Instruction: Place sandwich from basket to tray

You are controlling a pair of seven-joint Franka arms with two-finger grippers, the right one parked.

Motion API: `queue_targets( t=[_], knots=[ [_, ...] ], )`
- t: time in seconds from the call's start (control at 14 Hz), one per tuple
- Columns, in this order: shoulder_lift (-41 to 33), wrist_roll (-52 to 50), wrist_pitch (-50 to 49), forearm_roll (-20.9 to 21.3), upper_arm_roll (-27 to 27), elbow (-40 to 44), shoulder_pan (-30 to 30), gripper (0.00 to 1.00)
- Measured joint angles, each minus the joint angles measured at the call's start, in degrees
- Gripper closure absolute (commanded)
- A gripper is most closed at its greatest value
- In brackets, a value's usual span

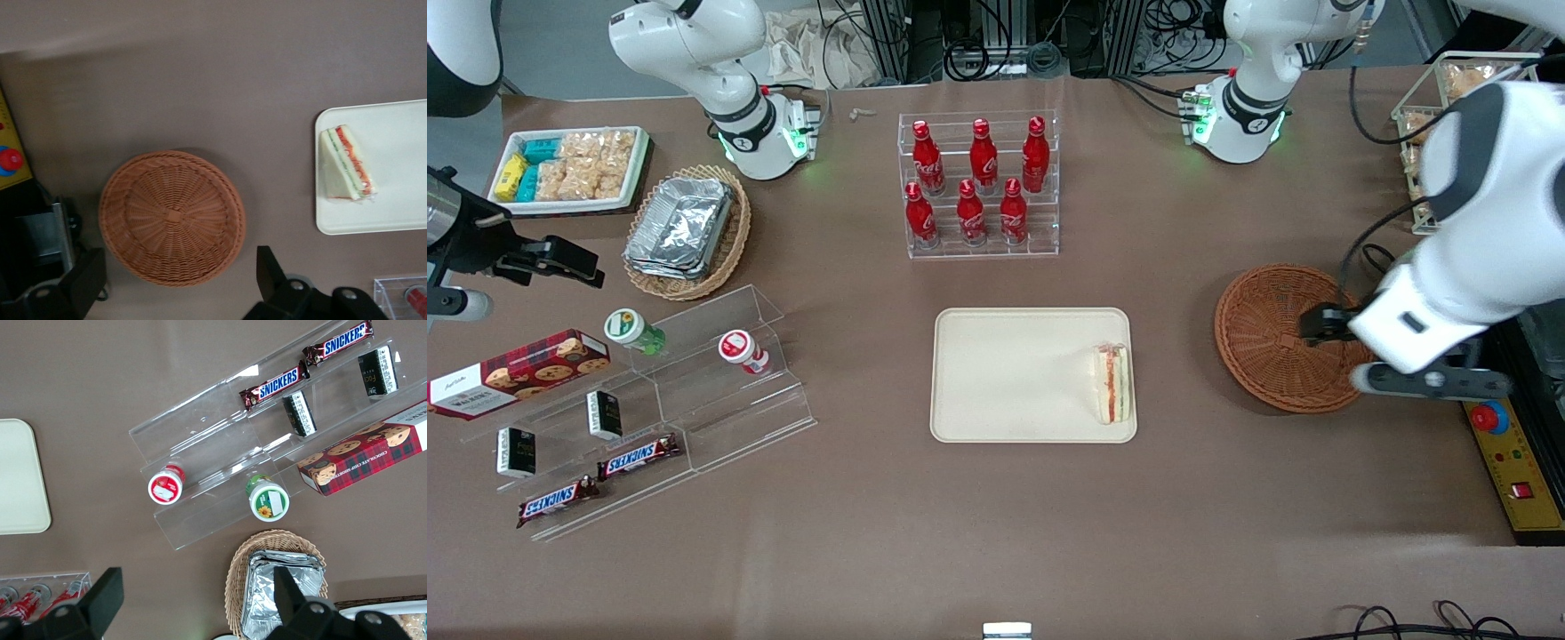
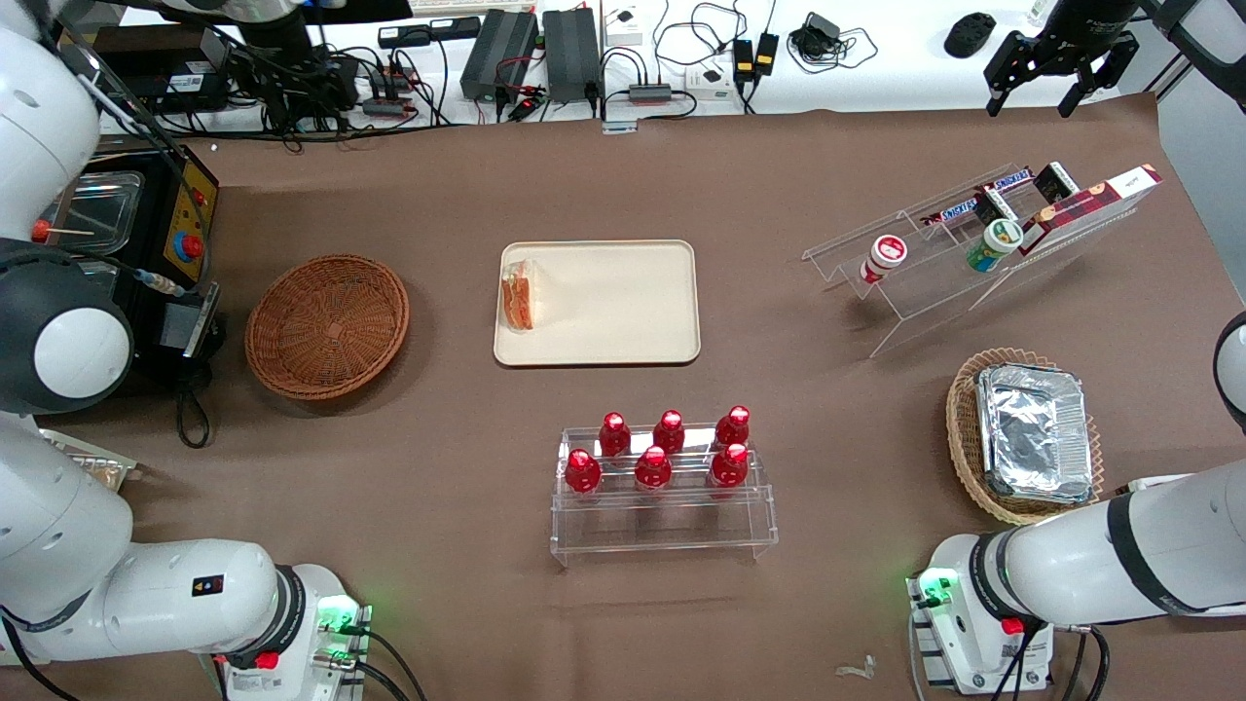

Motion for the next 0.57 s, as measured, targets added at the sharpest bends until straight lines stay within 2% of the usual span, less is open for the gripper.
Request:
queue_targets(
  t=[0.21,0.57],
  knots=[
    [0.08,2.04,-1.11,0.05,0.03,3.09,3.93,0.00],
    [1.63,2.16,-1.16,1.47,-0.42,3.42,4.28,0.00]
  ],
)
